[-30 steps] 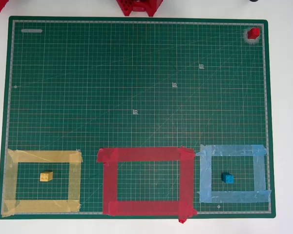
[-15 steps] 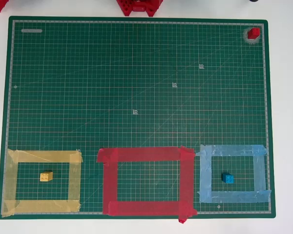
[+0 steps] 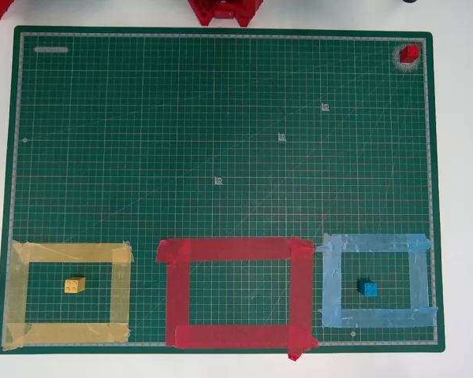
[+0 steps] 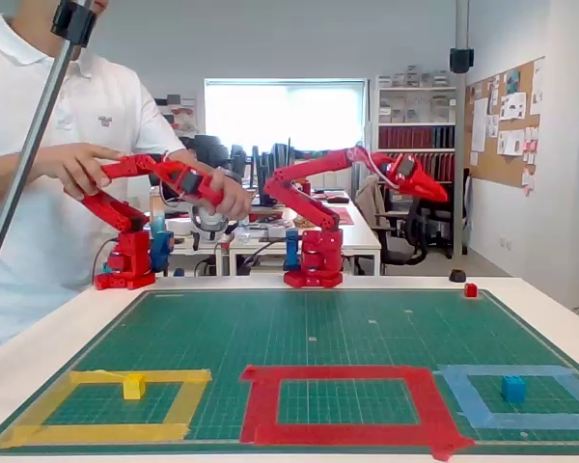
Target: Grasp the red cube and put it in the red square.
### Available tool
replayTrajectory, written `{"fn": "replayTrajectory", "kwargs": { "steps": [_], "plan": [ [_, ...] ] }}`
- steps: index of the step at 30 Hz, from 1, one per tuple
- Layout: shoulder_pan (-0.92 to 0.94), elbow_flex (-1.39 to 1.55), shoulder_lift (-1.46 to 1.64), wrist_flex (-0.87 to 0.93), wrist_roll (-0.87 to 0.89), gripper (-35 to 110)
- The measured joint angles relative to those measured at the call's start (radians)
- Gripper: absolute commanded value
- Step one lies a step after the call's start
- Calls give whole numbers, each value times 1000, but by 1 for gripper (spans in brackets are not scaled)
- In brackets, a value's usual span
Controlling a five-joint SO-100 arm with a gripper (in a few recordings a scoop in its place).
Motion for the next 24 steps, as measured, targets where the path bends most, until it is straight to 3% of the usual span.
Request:
{"fn": "replayTrajectory", "kwargs": {
  "steps": [5,11,24],
  "plan": [
    [-31,107,-5,-31,275,-2],
    [-49,242,-6,-37,453,-2],
    [52,460,-164,-474,500,-1]
  ]
}}
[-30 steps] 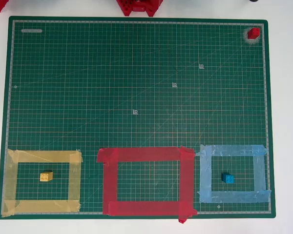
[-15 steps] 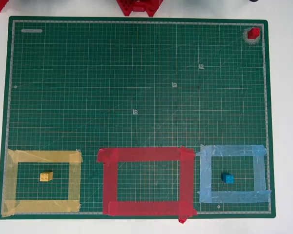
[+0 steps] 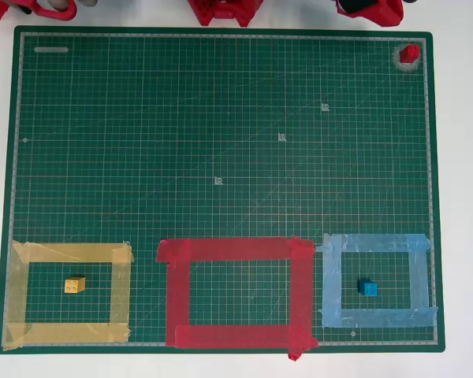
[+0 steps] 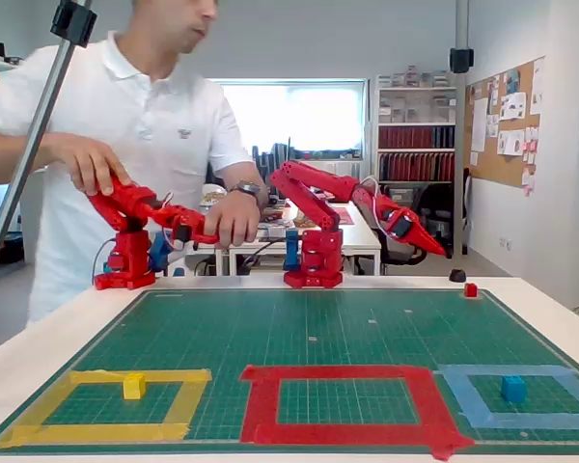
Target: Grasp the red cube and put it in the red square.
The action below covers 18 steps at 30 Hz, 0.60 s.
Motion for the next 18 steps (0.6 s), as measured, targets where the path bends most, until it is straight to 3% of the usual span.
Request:
{"fn": "replayTrajectory", "kwargs": {
  "steps": [6,18],
  "plan": [
    [118,210,-31,-495,0,-1],
    [117,239,-397,-931,0,-1]
  ]
}}
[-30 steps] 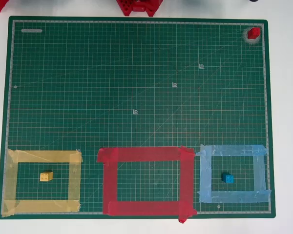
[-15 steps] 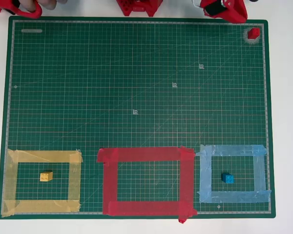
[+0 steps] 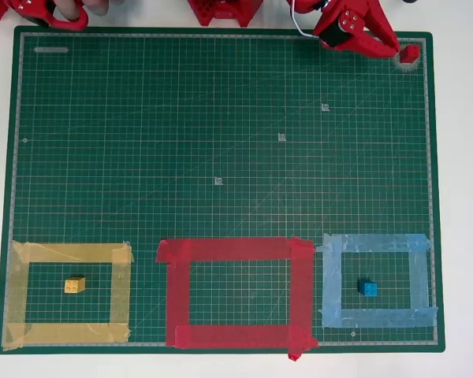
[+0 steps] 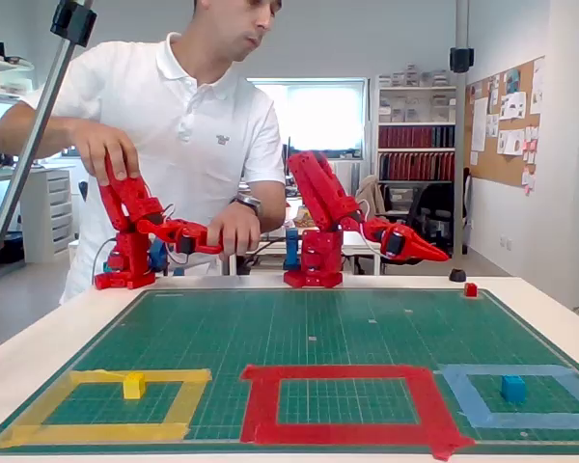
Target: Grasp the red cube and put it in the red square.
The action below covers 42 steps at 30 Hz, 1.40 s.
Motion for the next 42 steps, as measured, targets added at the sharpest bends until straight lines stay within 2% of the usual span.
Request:
{"fn": "replayTrajectory", "kwargs": {
  "steps": [6,12,16,25,32,42],
  "plan": [
    [-132,-44,-161,-92,0,-1],
    [-224,-67,-362,-371,0,-1],
    [-261,-74,-459,-512,0,-1],
    [-270,-61,-580,-706,0,-1],
    [-213,-78,-673,-811,0,-1],
    [-143,-345,-876,-825,0,-1]
  ]
}}
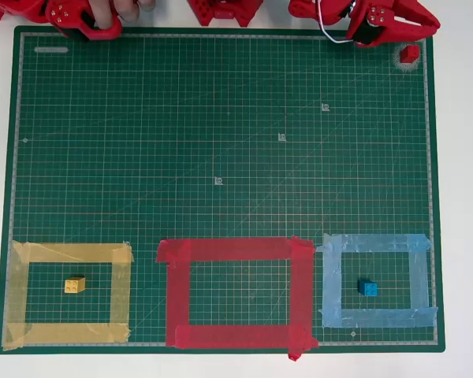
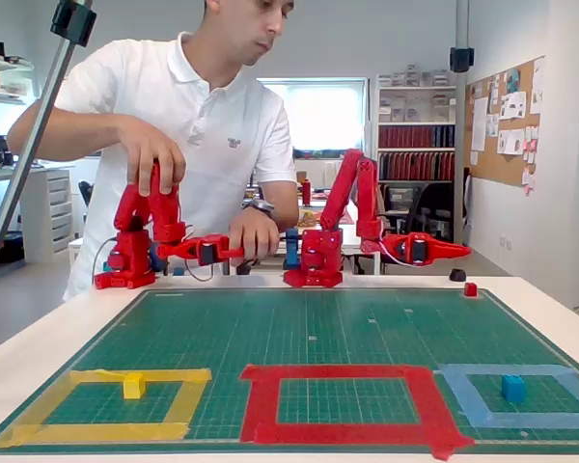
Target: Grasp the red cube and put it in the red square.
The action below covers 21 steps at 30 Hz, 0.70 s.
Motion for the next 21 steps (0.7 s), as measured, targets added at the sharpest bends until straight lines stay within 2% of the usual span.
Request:
{"fn": "replayTrajectory", "kwargs": {
  "steps": [5,9,21],
  "plan": [
    [20,-44,-83,0,0,-1],
    [20,-52,-107,2,0,8],
    [-2,-84,-196,5,0,18]
  ]
}}
